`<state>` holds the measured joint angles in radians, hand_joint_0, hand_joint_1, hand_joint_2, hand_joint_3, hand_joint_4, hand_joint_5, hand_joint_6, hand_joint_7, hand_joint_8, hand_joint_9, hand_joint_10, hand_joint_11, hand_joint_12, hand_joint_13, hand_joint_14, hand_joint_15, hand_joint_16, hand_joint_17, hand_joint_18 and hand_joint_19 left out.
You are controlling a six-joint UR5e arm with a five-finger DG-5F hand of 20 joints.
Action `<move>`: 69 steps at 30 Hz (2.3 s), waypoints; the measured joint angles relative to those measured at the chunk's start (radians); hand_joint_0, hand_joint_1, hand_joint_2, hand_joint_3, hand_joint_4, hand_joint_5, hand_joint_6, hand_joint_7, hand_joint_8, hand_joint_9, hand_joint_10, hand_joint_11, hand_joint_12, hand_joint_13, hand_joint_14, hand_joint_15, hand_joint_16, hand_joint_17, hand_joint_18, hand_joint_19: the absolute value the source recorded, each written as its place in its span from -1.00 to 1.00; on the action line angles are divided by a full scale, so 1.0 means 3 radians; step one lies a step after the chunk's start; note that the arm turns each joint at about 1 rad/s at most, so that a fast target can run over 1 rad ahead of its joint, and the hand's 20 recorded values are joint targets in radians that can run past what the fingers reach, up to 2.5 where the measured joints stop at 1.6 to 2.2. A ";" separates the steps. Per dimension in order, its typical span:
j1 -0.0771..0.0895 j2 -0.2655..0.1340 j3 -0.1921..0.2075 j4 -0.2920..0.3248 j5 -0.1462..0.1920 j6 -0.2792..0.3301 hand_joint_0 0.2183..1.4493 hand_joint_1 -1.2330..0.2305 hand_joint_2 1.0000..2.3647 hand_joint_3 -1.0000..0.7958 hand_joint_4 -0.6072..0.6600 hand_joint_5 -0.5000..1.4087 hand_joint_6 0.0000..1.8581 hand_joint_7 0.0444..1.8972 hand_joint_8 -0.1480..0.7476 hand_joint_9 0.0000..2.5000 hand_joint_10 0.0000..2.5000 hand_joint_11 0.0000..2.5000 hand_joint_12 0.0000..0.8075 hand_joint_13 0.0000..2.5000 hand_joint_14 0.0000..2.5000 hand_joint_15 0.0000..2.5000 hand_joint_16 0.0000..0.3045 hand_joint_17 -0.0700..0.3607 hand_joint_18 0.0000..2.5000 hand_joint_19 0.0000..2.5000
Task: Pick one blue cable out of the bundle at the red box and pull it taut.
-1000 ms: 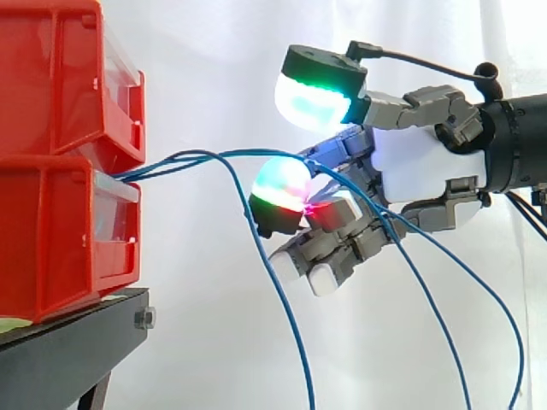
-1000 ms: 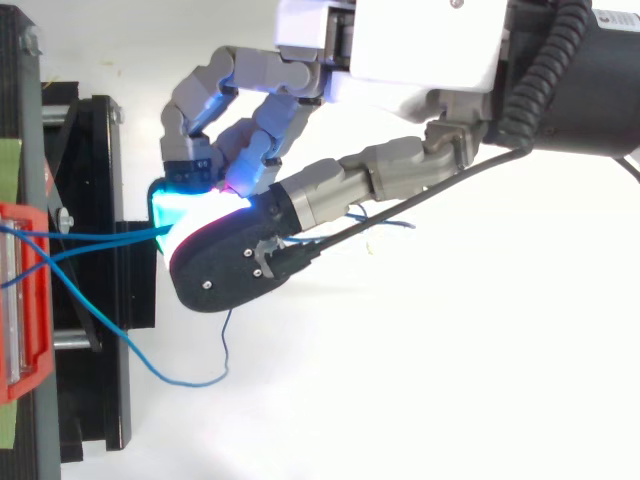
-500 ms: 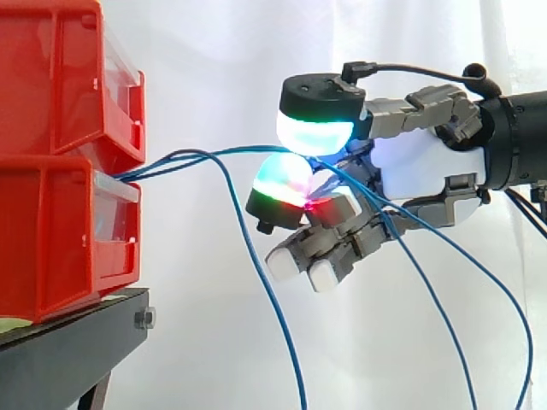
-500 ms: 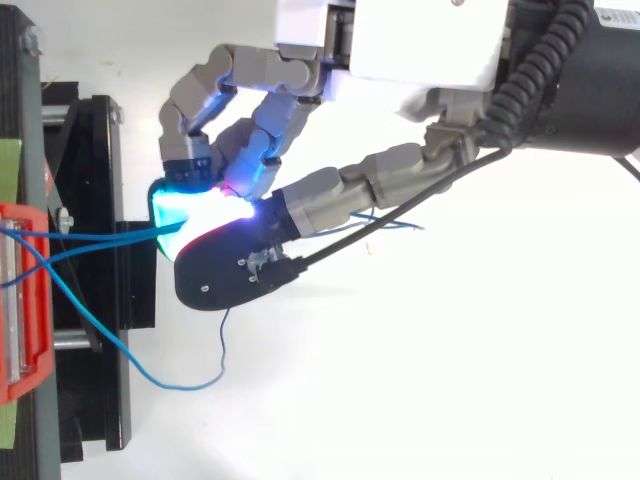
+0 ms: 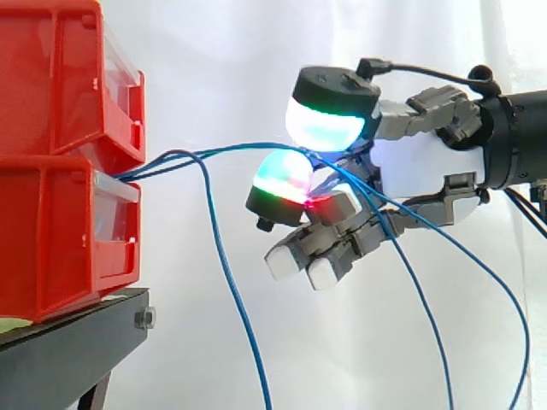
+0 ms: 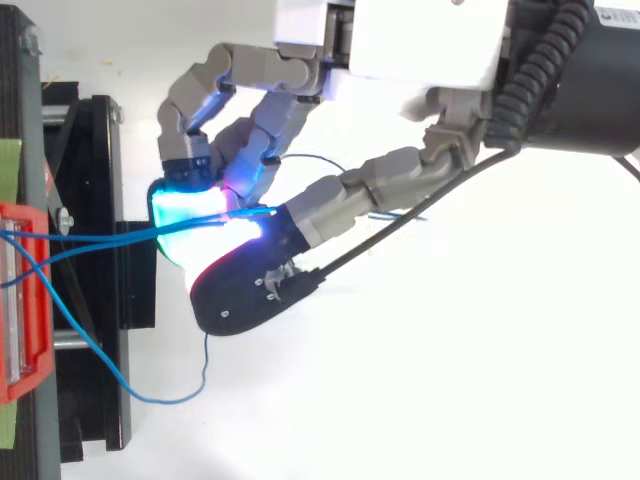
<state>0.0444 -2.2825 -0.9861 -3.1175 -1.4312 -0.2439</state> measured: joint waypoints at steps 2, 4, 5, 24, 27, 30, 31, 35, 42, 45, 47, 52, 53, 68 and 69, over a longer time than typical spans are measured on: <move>0.0000 0.0000 0.0001 -0.0005 0.0000 0.0000 -0.48 0.03 -1.00 -0.44 0.28 -0.63 -0.03 0.06 0.21 -0.09 -0.99 -0.10 -0.08 -0.40 -0.99 -0.69 -0.66 -0.13 -0.41 -0.63; 0.0000 0.0000 0.0003 -0.0007 0.0000 0.0000 -0.44 0.12 -1.00 -0.44 0.26 -0.63 -0.03 0.06 0.19 -0.09 -0.99 -0.11 -0.09 -0.41 -0.99 -0.69 -0.66 -0.14 -0.42 -0.62; 0.0000 0.0000 0.0003 -0.0006 0.0000 0.0000 -0.41 0.13 -1.00 -0.43 0.26 -0.63 -0.03 0.05 0.18 -0.09 -0.99 -0.11 -0.10 -0.41 -0.99 -0.68 -0.67 -0.15 -0.43 -0.61; -0.0005 0.0000 0.0018 -0.0009 0.0000 0.0000 -0.32 -0.38 -0.98 -0.10 0.24 -0.64 -0.02 0.06 0.22 -0.11 -0.99 -0.09 -0.07 -0.39 -0.99 -0.70 -0.65 -0.12 -0.40 -0.65; -0.0005 0.0000 0.0019 -0.0009 0.0000 0.0000 -0.29 -0.43 -0.98 -0.11 0.19 -0.64 -0.02 0.06 0.22 -0.12 -0.99 -0.08 -0.09 -0.40 -0.99 -0.70 -0.66 -0.13 -0.41 -0.65; -0.0005 0.0000 0.0019 -0.0009 0.0000 0.0000 -0.23 -0.56 -0.98 -0.22 0.19 -0.65 0.00 0.02 0.16 -0.15 -0.99 -0.08 -0.11 -0.42 -0.99 -0.70 -0.67 -0.15 -0.43 -0.67; -0.0005 0.0000 0.0020 -0.0009 0.0000 0.0000 -0.23 -0.56 -0.98 -0.24 0.20 -0.65 -0.01 0.02 0.17 -0.15 -0.99 -0.08 -0.11 -0.42 -0.99 -0.69 -0.67 -0.15 -0.43 -0.67; -0.0003 0.0000 0.0020 -0.0009 0.0001 0.0000 -0.37 -0.55 -1.00 -0.44 0.29 -0.65 -0.01 0.00 0.17 -0.16 -0.99 -0.09 -0.12 -0.43 -0.99 -0.69 -0.67 -0.15 -0.44 -0.66; 0.0000 0.0000 0.0020 -0.0009 0.0000 0.0000 -0.45 -0.12 -1.00 -0.38 0.27 -0.64 -0.03 0.07 0.18 -0.12 -0.99 -0.11 -0.09 -0.44 -0.99 -0.68 -0.65 -0.13 -0.45 -0.62; 0.0000 0.0000 0.0020 -0.0009 0.0001 0.0000 -0.41 -0.06 -0.99 -0.32 0.27 -0.64 -0.03 0.08 0.17 -0.12 -0.99 -0.10 -0.09 -0.44 -0.99 -0.68 -0.66 -0.13 -0.46 -0.61; 0.0001 0.0000 0.0020 -0.0009 0.0003 0.0000 -0.38 -0.10 -0.98 -0.16 0.24 -0.63 -0.03 0.05 0.23 -0.11 -0.99 -0.11 -0.04 -0.43 -0.99 -0.69 -0.63 -0.09 -0.43 -0.63; 0.0002 0.0000 0.0020 -0.0009 0.0003 0.0000 -0.38 -0.24 -0.99 0.02 0.28 -0.63 -0.02 0.04 0.33 -0.08 -0.99 -0.09 0.05 -0.40 -0.99 -0.70 -0.58 0.00 -0.37 -0.67; 0.0002 0.0000 0.0020 -0.0009 0.0003 0.0000 -0.38 -0.25 -1.00 0.05 0.27 -0.63 -0.02 0.04 0.34 -0.08 -0.99 -0.09 0.06 -0.40 -0.99 -0.71 -0.57 0.01 -0.36 -0.67; 0.0001 0.0000 0.0020 -0.0009 0.0005 -0.0015 -0.26 -0.52 -0.97 -0.10 0.16 -0.65 -0.01 0.03 0.15 -0.16 -0.99 -0.07 -0.10 -0.45 -0.99 -0.70 -0.66 -0.14 -0.46 -0.68; 0.0000 0.0000 0.0020 -0.0009 0.0005 -0.0015 -0.25 -0.55 -0.98 -0.14 0.16 -0.65 -0.01 0.03 0.14 -0.16 -0.99 -0.06 -0.11 -0.46 -0.99 -0.70 -0.66 -0.14 -0.46 -0.67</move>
<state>0.0446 -2.2826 -0.9802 -3.1201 -1.4297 -0.2485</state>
